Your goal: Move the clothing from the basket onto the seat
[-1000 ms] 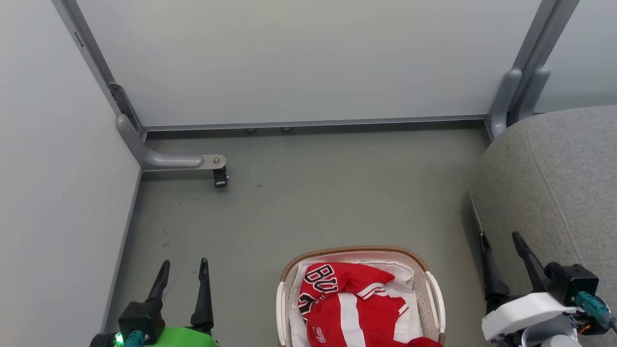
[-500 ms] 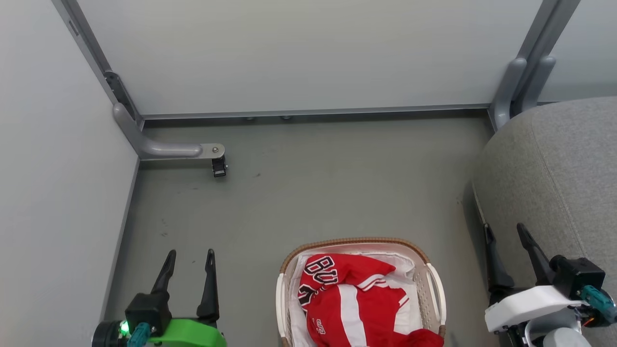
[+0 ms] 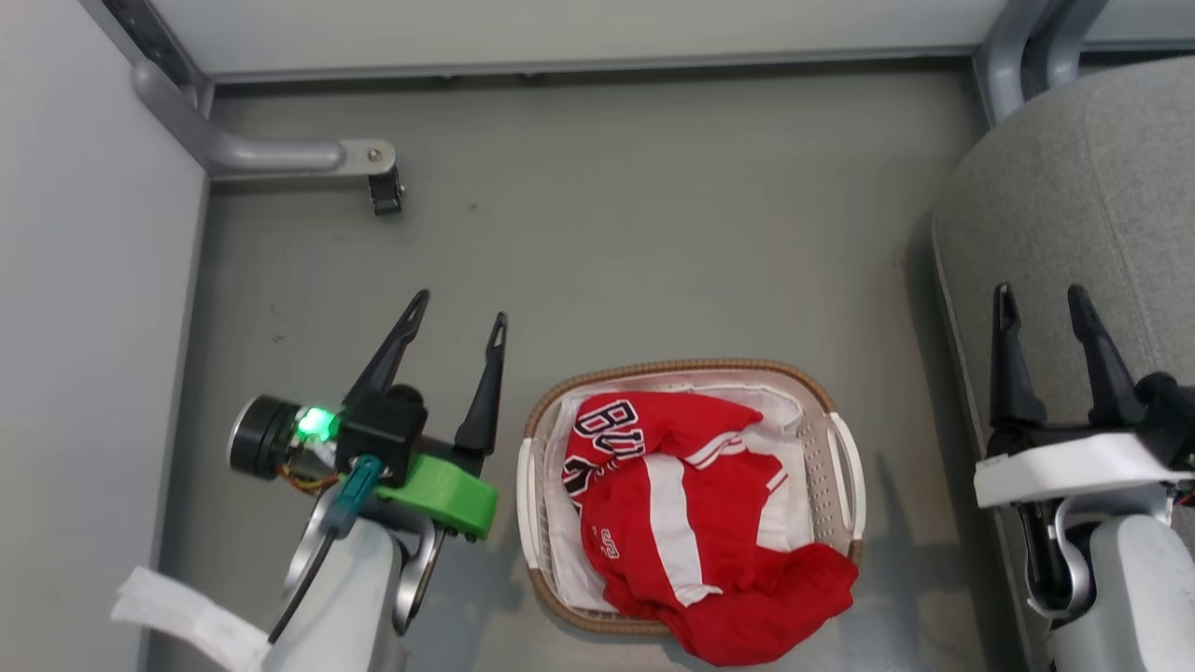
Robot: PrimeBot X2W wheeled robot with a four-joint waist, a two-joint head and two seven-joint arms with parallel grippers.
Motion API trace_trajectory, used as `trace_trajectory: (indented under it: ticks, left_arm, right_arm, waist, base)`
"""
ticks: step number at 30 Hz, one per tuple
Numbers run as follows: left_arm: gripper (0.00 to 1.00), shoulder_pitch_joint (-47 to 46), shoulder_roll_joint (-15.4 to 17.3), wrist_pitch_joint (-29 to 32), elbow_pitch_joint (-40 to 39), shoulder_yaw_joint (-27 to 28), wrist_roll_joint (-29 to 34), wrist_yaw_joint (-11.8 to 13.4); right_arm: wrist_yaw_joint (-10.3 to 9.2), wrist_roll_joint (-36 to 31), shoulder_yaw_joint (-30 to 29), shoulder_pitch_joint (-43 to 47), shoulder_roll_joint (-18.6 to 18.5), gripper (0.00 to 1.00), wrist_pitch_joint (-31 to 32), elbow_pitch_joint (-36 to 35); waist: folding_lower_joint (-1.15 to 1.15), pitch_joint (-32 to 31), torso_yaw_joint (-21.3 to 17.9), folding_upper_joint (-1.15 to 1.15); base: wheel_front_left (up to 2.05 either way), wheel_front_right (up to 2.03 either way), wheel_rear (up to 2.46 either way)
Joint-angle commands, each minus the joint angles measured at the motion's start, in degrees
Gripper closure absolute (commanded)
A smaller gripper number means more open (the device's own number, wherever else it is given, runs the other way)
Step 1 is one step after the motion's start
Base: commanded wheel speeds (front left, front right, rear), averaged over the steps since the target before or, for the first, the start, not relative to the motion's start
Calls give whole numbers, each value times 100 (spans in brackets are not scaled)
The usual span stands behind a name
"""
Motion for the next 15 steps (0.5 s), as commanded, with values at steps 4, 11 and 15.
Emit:
trace_trajectory:
  ticks: [4, 11, 15]
  left_arm:
    - [0, -916, 211, -4, 400, -484, 281, -75]
    - [0, -2073, 465, -2, 1623, -1725, 409, -95]
    - [0, -2631, 513, -2, 2422, -2481, 247, -95]
  right_arm:
    - [-1, 72, -55, -464, -24, 0, -26, -224]
    - [-1, 231, -128, -928, -20, 0, -22, -478]
    - [-1, 373, -120, -1115, -17, 0, -20, -552]
  waist:
    - [0, 1483, -420, 62]
    - [0, 2315, -797, 62]
    - [0, 2647, -951, 62]
  base:
    - [0, 0, 0]
    - [0, 0, 0]
    - [0, 0, 0]
